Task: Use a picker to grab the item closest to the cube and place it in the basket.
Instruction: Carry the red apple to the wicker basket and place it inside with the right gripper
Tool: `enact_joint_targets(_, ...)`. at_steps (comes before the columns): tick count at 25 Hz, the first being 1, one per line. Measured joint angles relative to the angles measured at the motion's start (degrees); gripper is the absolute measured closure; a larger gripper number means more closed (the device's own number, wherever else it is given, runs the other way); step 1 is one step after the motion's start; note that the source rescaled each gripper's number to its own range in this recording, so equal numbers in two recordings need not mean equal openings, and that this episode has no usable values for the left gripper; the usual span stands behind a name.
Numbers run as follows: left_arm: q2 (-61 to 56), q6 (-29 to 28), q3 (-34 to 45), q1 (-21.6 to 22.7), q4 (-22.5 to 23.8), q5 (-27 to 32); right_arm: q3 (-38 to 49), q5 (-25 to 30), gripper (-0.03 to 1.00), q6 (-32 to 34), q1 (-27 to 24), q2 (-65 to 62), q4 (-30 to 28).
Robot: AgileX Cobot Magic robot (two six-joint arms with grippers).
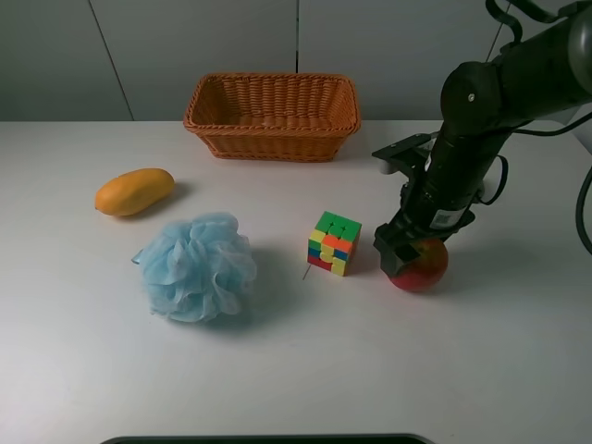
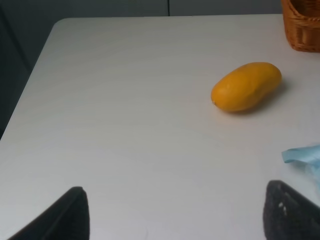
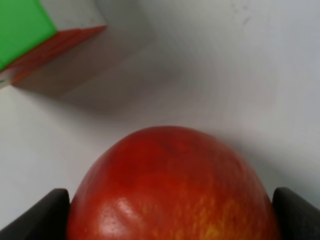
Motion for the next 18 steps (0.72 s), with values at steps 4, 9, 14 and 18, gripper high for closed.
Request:
enact_joint_targets(4, 0.0, -0.13, 0.0, 0.0, 0.0, 0.0, -0.22, 0.13, 0.93, 0.0, 0.0, -0.98, 0.0)
enact_joint_targets(9, 0.0, -0.13, 0.0, 0.0, 0.0, 0.0, -5.93, 0.43, 0.93, 0.03, 0.0, -8.95, 0.0)
enact_joint_targets(14, 0.0, -0.13, 0.0, 0.0, 0.0, 0.0, -15.78, -6.6, 0.93, 0.23, 0.0, -14.98, 0.22)
enact_joint_targets(18, 0.0, -0.13, 0.0, 0.0, 0.0, 0.0, -22.65, -16.06, 0.93, 0.23, 1.64, -12.69, 1.44)
